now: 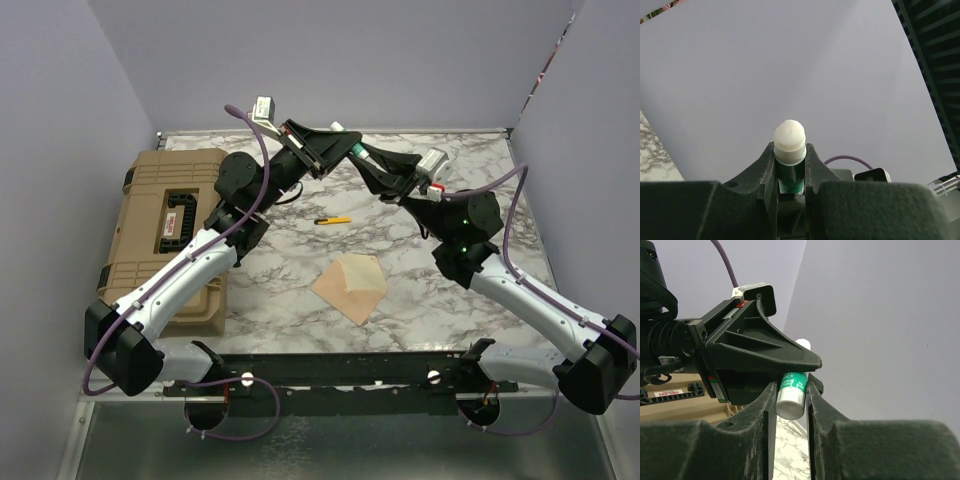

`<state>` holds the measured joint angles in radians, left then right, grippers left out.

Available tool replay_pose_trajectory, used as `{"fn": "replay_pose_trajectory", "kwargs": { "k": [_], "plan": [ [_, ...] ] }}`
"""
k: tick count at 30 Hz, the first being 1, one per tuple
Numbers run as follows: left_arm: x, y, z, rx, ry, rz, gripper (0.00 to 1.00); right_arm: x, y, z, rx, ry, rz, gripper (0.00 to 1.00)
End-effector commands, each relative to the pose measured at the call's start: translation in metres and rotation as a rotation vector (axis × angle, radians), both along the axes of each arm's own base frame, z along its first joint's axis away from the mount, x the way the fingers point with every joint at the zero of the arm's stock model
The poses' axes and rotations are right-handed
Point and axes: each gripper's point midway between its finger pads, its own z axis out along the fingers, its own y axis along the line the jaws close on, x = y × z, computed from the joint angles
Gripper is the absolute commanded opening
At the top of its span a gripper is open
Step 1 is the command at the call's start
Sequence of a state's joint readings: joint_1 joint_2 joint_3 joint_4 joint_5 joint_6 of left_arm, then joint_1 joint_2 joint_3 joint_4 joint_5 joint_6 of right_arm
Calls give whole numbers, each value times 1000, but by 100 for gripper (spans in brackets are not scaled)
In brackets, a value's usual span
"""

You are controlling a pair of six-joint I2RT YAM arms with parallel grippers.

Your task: Place the letter into the envelope and seal it

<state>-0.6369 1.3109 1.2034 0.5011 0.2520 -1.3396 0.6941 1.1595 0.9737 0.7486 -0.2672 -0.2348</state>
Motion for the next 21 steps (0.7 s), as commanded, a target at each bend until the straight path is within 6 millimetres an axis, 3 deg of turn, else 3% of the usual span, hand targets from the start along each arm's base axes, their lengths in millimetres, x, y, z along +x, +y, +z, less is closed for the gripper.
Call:
{"fn": "replay_pose_trajectory", "kwargs": {
  "k": [1,3,5,8,15,18,21],
  "plan": [
    [-13,-7,3,18,-52,-59,9,3,-11,15,71,13,-40,8],
    [-14,-5,3,25,-68,-49,32,3,-18,13,96,42,-54,1],
    [-13,-1,2,34,-72,-24,54,1,-23,10,93,85,-63,1],
    [-8,6,-5,55,-62,20,75,-6,-22,-1,42,142,-37,1],
    [-11,5,-3,79,-78,-34,90,-19,-16,-19,-5,222,39,1],
    [-10,5,-4,90,-68,-55,88,-20,-14,-23,-14,237,49,1],
    [-11,5,-6,110,-60,-75,77,-17,-16,-28,-14,248,33,1]
  ]
}}
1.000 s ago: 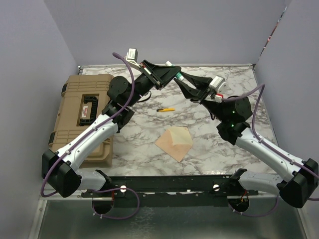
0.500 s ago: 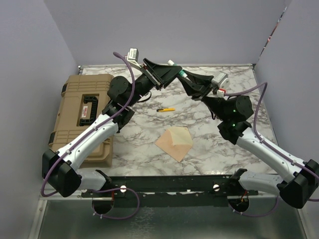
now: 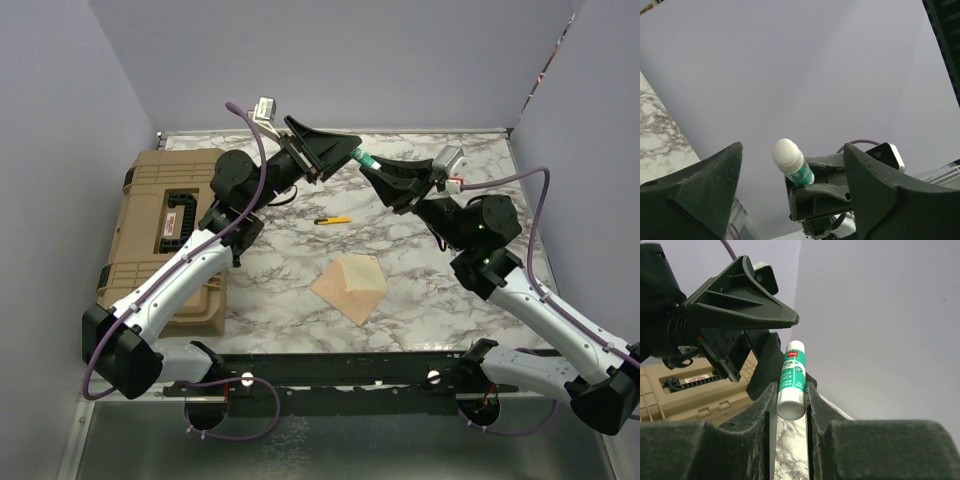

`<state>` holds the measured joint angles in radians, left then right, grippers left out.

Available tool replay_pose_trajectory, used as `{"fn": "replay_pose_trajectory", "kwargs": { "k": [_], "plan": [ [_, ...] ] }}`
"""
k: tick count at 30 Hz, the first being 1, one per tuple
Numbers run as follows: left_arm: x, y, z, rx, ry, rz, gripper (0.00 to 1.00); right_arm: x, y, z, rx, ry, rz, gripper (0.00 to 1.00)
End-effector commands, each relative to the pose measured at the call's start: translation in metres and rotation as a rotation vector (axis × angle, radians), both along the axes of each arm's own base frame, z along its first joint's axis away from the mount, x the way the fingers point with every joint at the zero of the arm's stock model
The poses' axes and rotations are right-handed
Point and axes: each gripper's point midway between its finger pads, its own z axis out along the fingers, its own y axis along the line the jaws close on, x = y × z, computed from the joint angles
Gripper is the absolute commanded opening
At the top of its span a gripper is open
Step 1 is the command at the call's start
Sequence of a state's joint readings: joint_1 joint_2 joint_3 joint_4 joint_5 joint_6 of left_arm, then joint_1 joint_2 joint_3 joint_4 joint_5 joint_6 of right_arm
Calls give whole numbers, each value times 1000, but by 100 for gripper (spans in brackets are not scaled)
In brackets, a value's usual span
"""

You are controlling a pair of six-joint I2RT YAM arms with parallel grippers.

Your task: Place the letter into the envelope and seal it

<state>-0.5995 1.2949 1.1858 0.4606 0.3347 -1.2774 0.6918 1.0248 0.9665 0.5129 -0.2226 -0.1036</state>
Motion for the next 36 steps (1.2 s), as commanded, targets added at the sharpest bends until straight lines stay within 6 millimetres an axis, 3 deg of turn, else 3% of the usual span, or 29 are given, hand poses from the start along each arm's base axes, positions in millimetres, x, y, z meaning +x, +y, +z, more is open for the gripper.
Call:
{"fn": "replay_pose_trajectory", "kwargs": {
  "k": [1,6,12,14,17,20,23,26,32,36],
  "plan": [
    [-10,0,7,37,-22,-64,72,1,2,-19,-22,50,7,1],
    [-11,-4,-12,71,27,-94,43,1,-2,-24,-30,20,3,1],
    [-12,-9,-23,82,65,-133,2,2,1,-28,-49,8,16,1],
    [-11,-10,-25,80,79,-137,0,3,0,-27,-36,5,6,2],
    [-11,-11,-25,65,105,-147,0,4,0,-21,5,-34,3,28],
    [-11,-11,-24,46,139,-154,0,5,3,-16,31,-78,13,48],
    [-11,-11,-21,23,159,-159,0,8,10,-15,24,-121,28,59],
    [-11,-10,-20,7,173,-164,0,8,13,-13,43,-170,34,61],
    [-11,-9,-24,-21,206,-170,0,4,11,-9,86,-239,32,54],
    [-11,-10,-26,-35,219,-178,0,1,7,-7,101,-243,26,54]
  ]
}}
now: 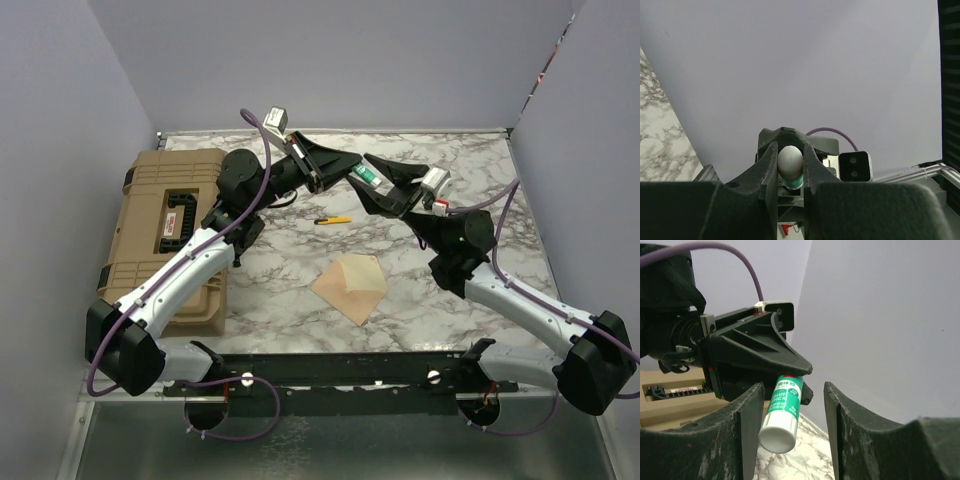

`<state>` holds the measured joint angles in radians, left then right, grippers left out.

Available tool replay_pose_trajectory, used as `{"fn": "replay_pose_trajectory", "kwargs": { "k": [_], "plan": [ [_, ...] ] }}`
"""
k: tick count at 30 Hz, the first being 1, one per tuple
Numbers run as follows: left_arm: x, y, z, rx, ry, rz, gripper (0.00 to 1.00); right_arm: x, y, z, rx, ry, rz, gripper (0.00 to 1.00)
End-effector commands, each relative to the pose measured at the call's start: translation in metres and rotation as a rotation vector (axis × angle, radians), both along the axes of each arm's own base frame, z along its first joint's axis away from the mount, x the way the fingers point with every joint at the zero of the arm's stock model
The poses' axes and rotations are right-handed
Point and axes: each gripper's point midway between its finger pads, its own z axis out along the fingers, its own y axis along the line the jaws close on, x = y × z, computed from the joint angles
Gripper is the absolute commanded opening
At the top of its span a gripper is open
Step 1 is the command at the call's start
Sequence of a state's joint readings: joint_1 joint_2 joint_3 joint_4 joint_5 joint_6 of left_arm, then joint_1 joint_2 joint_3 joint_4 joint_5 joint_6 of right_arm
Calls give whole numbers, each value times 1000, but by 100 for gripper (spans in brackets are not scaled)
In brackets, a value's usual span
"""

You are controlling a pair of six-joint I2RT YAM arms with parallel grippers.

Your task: Place the letter into the envelope and seal it

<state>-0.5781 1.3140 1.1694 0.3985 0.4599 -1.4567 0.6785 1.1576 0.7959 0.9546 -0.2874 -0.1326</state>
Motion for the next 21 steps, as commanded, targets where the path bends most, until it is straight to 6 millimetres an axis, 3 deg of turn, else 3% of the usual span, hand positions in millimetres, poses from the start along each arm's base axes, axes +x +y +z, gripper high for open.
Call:
{"fn": "replay_pose_trajectory", "kwargs": {
  "k": [1,7,14,18,21],
  "plan": [
    [-3,-2,-1,-33,18,-31,0,-10,-10,22,53,-91,-5,55],
    [-4,-2,0,-54,29,-40,0,0,-8,17,41,-66,-37,57],
    [-6,-2,2,-65,31,-49,0,5,-3,12,10,-62,-35,35],
    [-6,-2,4,-73,30,-53,0,7,0,11,1,-62,-29,31],
    [-6,-1,3,-74,31,-53,0,4,-2,15,20,-64,-27,23]
  ]
}}
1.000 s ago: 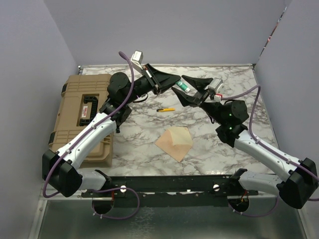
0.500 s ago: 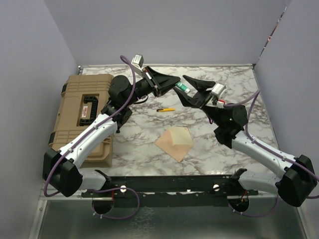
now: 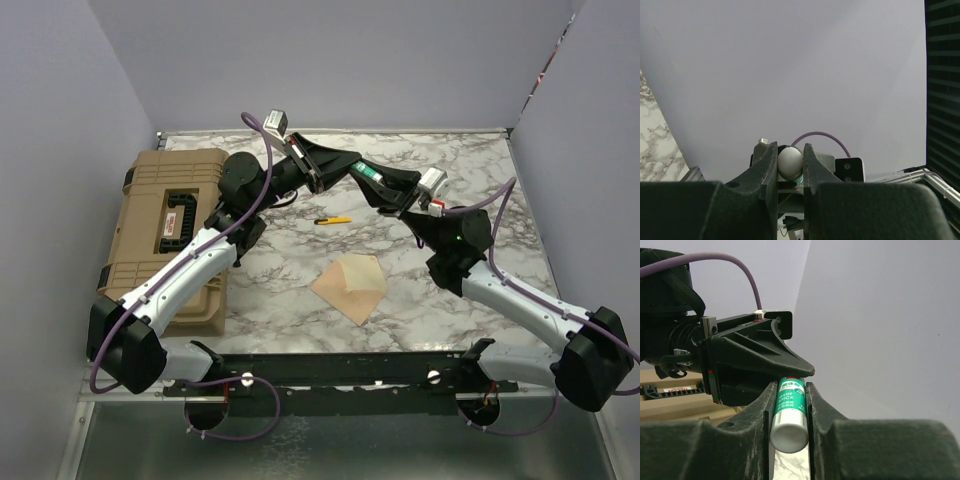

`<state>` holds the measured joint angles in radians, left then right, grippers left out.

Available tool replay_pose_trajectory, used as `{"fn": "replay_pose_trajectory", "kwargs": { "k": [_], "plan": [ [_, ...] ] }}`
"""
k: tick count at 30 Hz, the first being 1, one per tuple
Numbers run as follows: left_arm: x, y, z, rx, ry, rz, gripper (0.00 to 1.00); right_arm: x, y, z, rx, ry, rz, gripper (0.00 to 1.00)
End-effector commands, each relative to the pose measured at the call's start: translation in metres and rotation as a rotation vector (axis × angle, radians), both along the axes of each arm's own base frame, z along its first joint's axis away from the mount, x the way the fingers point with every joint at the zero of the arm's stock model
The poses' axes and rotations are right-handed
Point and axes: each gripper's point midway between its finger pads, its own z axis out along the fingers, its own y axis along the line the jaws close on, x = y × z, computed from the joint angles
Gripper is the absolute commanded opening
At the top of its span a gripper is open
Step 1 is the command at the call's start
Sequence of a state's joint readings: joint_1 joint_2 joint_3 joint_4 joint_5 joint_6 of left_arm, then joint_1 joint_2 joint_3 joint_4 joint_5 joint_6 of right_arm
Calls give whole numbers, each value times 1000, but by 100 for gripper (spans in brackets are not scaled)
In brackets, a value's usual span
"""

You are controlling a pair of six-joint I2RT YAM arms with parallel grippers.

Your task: Place the letter into the envelope and seal it

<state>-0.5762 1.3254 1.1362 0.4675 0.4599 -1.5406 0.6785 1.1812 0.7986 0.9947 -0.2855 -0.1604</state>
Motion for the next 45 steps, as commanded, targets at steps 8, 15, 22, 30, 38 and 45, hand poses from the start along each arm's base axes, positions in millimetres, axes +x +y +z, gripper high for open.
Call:
{"fn": "replay_pose_trajectory", "kwargs": {
  "k": [8,15,22,30,38,45],
  "plan": [
    [-6,2,-10,5,-15,-3,49,4,-20,27,82,77,-59,1],
    [1,12,-53,176,-26,107,87,36,-59,-18,133,432,-286,1],
    [5,37,-140,504,-25,224,82,23,-75,-142,-11,931,-393,1],
    [-17,26,-276,863,20,139,29,-44,-45,-261,-375,1271,-139,1],
    [-19,11,-367,1111,86,92,3,-71,-32,-326,-493,1424,-64,1],
    [-19,21,-405,1206,135,93,0,-83,-19,-350,-545,1456,-79,1]
  ]
}}
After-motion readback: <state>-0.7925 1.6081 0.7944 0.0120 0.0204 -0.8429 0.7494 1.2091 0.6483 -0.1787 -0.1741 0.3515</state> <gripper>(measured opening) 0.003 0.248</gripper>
